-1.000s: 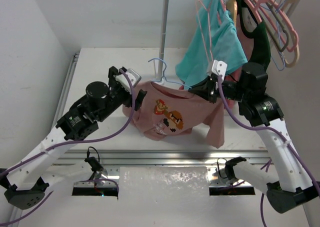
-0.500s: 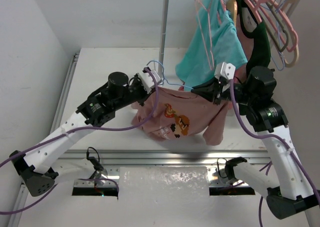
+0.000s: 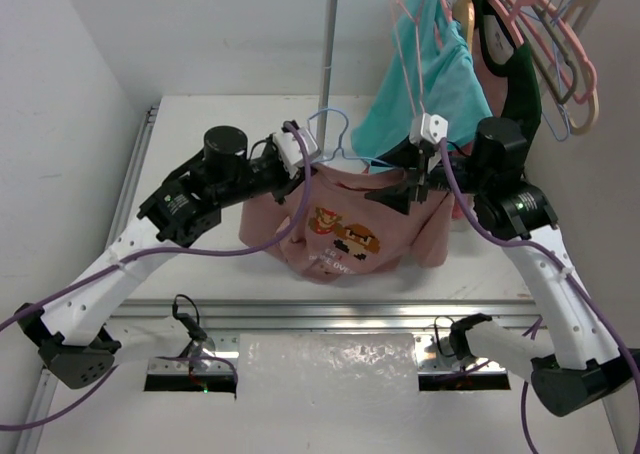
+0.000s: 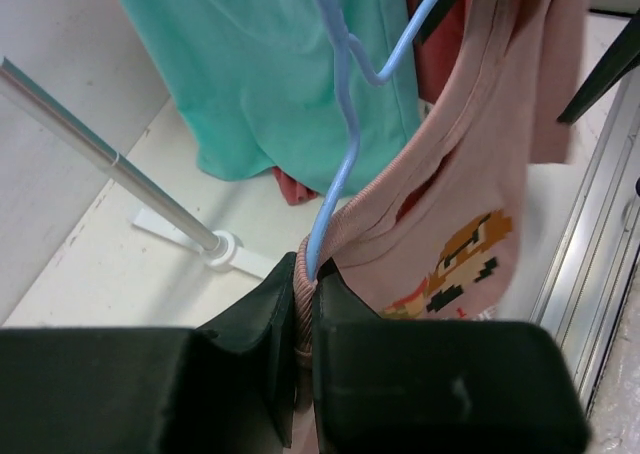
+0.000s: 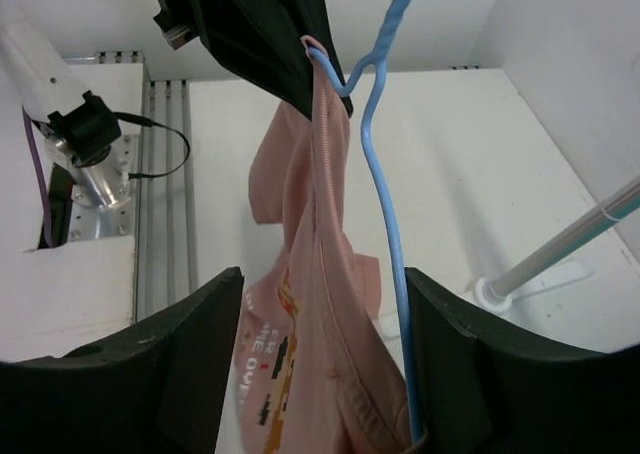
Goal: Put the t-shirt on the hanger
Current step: Place the hanger at the clothesline.
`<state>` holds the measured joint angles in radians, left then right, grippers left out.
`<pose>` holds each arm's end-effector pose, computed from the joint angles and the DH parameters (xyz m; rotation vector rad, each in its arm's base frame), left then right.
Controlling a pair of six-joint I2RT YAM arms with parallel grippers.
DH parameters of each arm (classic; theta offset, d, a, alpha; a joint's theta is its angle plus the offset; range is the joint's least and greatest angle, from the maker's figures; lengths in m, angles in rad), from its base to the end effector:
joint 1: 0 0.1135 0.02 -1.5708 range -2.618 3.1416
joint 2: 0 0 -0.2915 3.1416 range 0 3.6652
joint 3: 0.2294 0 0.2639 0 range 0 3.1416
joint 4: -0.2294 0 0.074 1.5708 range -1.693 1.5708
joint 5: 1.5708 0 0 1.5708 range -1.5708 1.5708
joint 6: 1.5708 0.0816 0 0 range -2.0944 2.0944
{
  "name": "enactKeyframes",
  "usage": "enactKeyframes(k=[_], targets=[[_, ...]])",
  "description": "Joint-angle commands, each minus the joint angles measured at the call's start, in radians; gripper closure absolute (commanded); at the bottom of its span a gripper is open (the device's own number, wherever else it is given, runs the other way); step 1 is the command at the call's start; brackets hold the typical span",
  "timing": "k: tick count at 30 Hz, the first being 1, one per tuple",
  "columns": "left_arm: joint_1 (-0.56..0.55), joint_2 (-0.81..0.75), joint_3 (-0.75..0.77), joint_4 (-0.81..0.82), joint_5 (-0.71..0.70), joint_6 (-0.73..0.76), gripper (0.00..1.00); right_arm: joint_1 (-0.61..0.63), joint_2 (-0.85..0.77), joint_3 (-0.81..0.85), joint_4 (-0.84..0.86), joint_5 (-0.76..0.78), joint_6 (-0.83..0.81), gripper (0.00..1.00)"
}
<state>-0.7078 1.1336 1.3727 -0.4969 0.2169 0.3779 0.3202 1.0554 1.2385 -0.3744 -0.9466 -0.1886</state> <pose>0.2018 -0.1958 0.4576 1.0811 1.4935 -0.4298 0.2046 0.1376 0.4498 -1.0771 1.4049 0.9218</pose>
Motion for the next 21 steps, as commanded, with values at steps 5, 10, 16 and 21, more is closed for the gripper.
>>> enactKeyframes(k=[5, 10, 16, 21], targets=[[0.001, 0.035, 0.097, -0.022, 0.091, 0.045, 1.00, 0.011, 0.041, 0.079, 0.031, -0.043, 0.043, 0.54], [0.001, 0.054, 0.117, -0.068, 0.127, 0.064, 1.00, 0.013, 0.066, 0.098, 0.020, -0.092, 0.067, 0.71], [0.001, 0.054, 0.121, -0.045, 0.110, 0.053, 1.00, 0.025, 0.081, 0.079, 0.012, -0.063, 0.070, 0.62], [-0.001, 0.048, 0.131, -0.045, 0.105, 0.055, 1.00, 0.062, 0.106, 0.101, -0.066, -0.043, 0.005, 0.39]])
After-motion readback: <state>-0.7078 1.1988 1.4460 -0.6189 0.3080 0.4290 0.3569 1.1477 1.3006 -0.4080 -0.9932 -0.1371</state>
